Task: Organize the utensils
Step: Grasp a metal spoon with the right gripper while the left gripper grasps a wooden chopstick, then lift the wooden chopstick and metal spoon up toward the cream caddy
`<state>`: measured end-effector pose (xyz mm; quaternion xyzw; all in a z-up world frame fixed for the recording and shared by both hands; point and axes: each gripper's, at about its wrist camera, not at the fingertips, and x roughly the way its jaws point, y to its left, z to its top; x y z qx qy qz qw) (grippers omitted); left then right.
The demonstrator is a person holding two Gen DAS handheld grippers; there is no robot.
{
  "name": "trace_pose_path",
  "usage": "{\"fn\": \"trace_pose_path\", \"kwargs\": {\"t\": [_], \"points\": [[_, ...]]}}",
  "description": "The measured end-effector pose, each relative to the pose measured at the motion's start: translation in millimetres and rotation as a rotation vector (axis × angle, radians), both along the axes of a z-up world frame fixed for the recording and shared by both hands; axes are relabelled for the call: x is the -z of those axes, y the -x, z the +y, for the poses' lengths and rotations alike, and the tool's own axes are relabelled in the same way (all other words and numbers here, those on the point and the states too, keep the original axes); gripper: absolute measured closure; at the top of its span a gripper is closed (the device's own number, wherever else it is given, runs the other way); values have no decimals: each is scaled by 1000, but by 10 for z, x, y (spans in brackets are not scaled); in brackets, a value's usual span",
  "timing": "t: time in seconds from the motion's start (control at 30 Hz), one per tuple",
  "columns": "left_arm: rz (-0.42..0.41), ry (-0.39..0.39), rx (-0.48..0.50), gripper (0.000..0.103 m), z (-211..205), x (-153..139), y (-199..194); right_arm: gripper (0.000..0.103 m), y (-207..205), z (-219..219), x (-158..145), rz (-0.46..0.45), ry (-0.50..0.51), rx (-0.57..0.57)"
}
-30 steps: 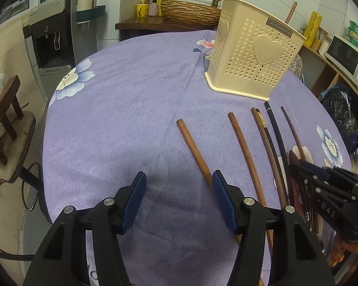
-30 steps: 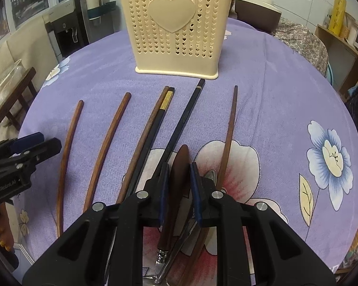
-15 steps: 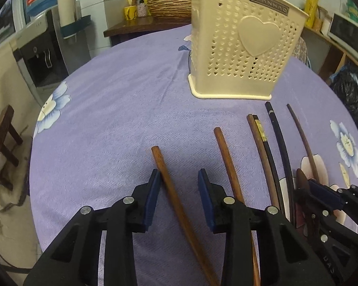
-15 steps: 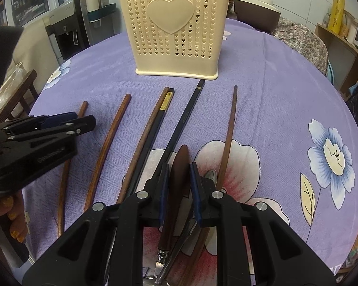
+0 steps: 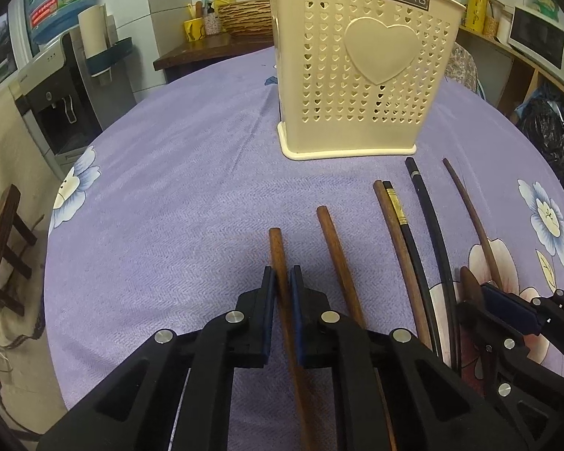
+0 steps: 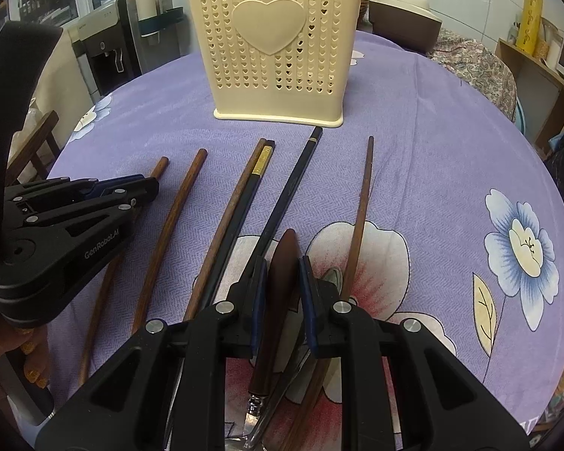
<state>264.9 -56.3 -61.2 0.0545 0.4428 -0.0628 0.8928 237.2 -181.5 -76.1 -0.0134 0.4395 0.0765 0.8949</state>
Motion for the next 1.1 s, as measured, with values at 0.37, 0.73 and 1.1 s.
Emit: {"fn": "trace_pose_path", "kwargs": {"t": [0.37, 0.73, 1.1], "points": [[-24, 97, 11, 95, 83, -85, -69, 85, 51, -163, -90, -13, -106, 11], [-209, 231, 28, 95, 225, -753, 208, 86, 369, -376, -638, -149, -232, -46], [-331, 274, 50, 95, 266, -1185, 508, 87, 728, -372, -1010, -288, -217, -90]]}}
